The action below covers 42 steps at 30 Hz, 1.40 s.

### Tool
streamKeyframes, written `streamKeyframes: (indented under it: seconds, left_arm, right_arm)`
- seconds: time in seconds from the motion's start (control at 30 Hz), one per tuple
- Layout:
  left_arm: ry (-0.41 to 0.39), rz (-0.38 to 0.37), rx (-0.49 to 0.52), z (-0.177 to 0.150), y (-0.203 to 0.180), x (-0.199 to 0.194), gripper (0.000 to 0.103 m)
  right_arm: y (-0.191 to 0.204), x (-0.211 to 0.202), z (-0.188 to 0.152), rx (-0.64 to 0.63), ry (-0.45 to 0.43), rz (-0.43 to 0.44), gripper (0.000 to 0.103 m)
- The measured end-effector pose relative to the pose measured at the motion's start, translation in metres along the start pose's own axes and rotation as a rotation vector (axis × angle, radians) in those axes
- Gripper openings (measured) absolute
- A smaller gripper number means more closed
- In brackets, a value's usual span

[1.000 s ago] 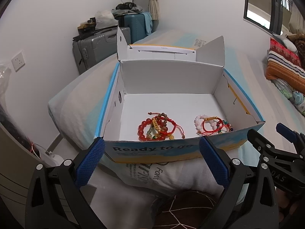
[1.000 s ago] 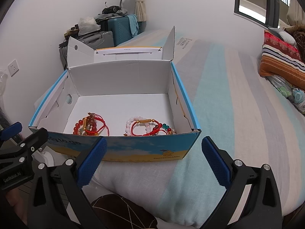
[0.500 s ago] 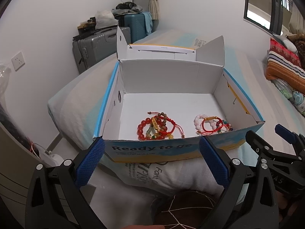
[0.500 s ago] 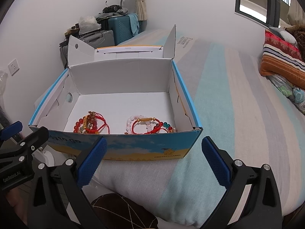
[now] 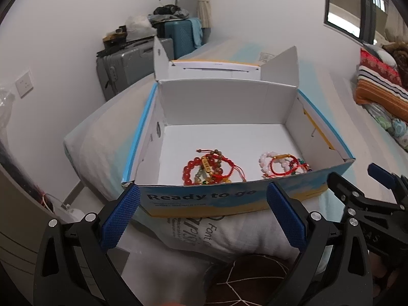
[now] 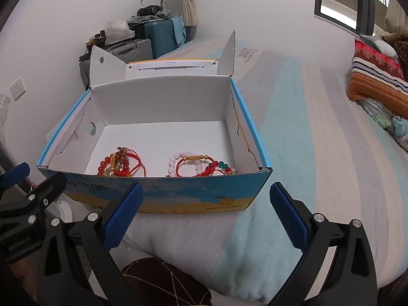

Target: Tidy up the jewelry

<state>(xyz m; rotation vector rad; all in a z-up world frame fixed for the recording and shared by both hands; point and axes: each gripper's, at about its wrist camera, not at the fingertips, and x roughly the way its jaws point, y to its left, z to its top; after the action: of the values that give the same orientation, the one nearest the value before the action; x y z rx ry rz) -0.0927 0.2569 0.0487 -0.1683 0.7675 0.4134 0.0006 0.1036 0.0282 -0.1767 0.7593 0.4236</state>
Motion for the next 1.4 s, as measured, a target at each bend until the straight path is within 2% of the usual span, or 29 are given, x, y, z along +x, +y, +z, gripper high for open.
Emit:
streamKeyframes:
  seconds: [1.4]
  left_arm:
    - [0.008,0.007,0.015,0.0000,-0.0026,0.0002,0.097]
  right_arm:
    - [-0.0010,-0.0011,0.0010,0.002,0.000,0.000,0.095]
